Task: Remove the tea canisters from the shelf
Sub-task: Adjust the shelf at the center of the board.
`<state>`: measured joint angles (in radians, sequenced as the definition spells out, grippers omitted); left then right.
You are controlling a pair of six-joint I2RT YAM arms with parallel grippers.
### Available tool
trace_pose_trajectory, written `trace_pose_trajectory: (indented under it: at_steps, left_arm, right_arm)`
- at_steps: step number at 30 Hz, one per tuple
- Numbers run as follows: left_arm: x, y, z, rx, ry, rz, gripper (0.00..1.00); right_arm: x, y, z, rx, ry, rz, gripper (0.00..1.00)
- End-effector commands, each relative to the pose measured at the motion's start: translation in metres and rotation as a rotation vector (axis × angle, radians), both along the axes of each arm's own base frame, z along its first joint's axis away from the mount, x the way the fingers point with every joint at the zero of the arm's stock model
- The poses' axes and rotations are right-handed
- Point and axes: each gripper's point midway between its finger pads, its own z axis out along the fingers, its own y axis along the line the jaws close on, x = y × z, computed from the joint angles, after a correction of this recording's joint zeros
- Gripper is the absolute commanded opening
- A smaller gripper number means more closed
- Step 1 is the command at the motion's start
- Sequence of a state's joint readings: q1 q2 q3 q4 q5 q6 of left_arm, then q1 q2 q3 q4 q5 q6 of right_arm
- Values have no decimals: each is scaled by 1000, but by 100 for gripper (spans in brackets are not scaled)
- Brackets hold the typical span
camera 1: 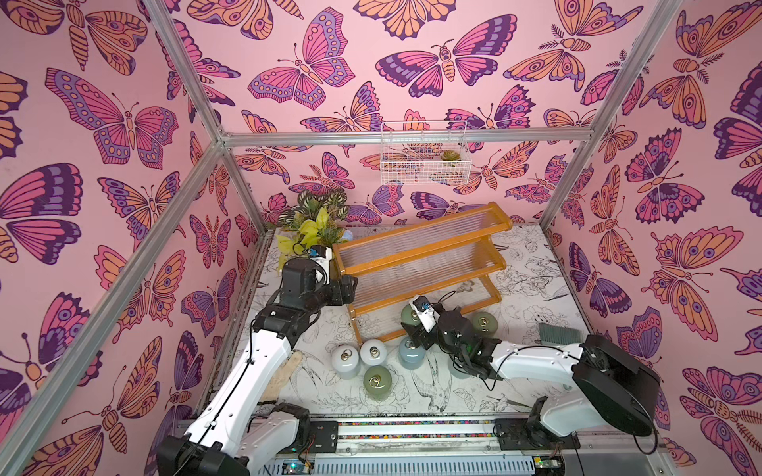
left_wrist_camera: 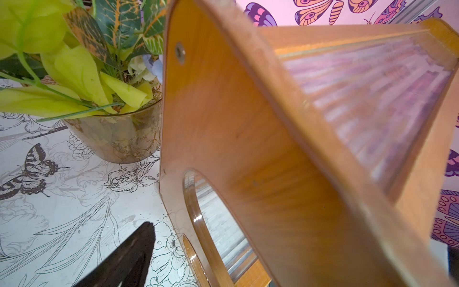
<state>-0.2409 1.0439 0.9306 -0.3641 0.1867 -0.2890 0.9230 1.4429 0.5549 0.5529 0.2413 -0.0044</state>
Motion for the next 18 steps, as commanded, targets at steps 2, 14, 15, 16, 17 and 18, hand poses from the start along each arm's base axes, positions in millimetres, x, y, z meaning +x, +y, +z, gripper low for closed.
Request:
trace_pose_trajectory:
  at_steps: [2, 14, 15, 16, 17, 18]
  left_arm:
    - [2, 3, 14, -11, -59, 15, 86]
    - [-1, 3, 16, -17, -64, 14, 86]
    - [-1, 3, 16, -18, -65, 14, 86]
    - [-1, 3, 16, -19, -65, 15, 86]
    - [-2, 4, 16, -18, -66, 17, 86]
    - [-2, 4, 16, -18, -67, 17, 86]
  right_arm:
    - [9, -24, 15, 41, -18, -134, 38]
    - [16, -63, -2, 9, 18, -314, 38]
    - [15, -62, -3, 16, 24, -306, 38]
    - [13, -59, -4, 22, 30, -288, 38]
    - [11, -56, -5, 26, 34, -270, 38]
    - [10, -55, -5, 29, 44, -262, 38]
